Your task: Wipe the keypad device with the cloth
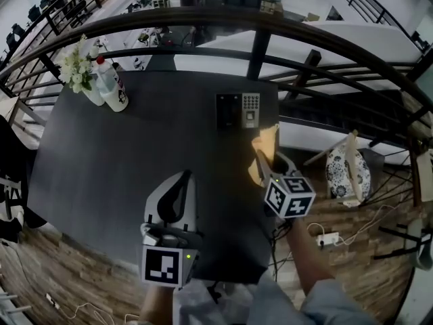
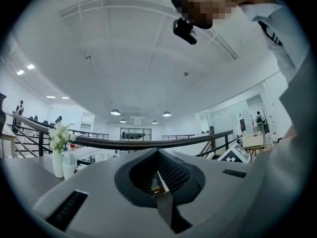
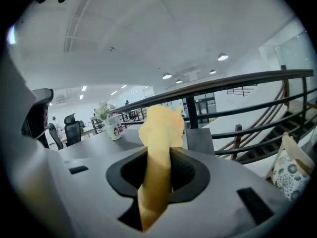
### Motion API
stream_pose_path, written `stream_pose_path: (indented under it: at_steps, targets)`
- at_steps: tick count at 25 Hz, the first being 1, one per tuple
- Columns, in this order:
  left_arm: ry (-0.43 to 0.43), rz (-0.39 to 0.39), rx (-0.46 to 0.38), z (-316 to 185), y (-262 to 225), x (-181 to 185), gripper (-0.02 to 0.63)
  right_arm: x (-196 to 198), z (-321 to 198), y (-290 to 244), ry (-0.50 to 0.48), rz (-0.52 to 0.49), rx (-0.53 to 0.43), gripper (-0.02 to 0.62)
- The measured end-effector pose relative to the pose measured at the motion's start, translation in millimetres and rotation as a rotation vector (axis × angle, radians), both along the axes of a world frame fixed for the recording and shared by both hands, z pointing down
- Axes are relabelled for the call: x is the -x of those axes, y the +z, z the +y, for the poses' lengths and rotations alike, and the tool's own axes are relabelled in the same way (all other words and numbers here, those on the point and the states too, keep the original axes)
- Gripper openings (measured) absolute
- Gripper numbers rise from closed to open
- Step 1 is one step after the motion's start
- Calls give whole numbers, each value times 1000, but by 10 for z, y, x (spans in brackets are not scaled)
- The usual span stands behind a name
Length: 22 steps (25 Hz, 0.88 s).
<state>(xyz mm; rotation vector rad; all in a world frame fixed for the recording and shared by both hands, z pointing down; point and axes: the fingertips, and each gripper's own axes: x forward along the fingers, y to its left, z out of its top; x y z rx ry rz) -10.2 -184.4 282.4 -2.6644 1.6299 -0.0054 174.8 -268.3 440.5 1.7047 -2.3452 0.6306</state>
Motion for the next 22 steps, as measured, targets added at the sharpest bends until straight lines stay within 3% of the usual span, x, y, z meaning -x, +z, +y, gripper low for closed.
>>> stream_pose_path:
  at_steps: [14,22]
  targets:
    - [89,16,-52,236,-269,68,7,102,753,-855,82,10,-160,102]
    - [129,16,-83,348,-394,143,8,257,1033,-985,107,2,-190,101]
